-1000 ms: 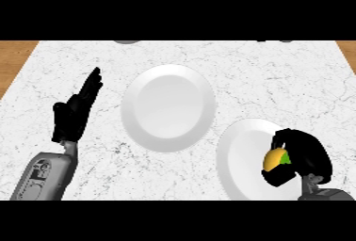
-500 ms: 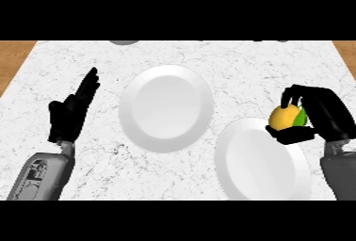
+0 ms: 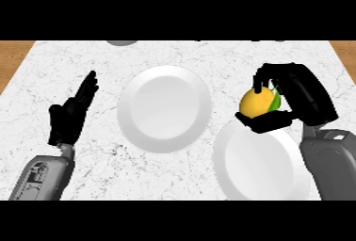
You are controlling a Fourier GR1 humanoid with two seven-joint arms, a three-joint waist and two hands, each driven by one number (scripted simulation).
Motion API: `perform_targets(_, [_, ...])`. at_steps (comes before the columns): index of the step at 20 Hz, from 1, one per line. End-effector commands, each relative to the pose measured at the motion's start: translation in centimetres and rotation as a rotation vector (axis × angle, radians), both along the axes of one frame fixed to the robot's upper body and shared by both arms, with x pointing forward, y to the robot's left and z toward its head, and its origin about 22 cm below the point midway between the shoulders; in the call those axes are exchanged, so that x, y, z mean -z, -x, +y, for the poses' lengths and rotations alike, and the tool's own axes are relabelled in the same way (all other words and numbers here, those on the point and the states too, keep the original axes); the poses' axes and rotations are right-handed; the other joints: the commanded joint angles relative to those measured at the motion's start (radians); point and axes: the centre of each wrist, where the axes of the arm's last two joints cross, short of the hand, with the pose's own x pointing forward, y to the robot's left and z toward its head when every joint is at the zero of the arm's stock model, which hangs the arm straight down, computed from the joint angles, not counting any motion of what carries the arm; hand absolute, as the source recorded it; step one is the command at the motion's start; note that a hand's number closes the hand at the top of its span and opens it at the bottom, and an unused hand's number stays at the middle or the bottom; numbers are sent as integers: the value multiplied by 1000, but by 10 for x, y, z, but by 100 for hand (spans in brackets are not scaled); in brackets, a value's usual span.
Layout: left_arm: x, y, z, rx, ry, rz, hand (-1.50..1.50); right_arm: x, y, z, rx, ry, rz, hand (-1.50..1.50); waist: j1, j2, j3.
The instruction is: Pick the lemon from the plate and place it in the plate
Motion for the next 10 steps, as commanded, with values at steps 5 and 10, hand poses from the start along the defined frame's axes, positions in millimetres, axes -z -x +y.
perform_targets(5, [1,12,-8,12,-1,-4,0,9,-23,93,-111,-56,123,150,12,1,0])
perform_targets(10, [-9,2,-7,21,1,-4,0,15,-40,135,-152,-78,150,150,5,2,0])
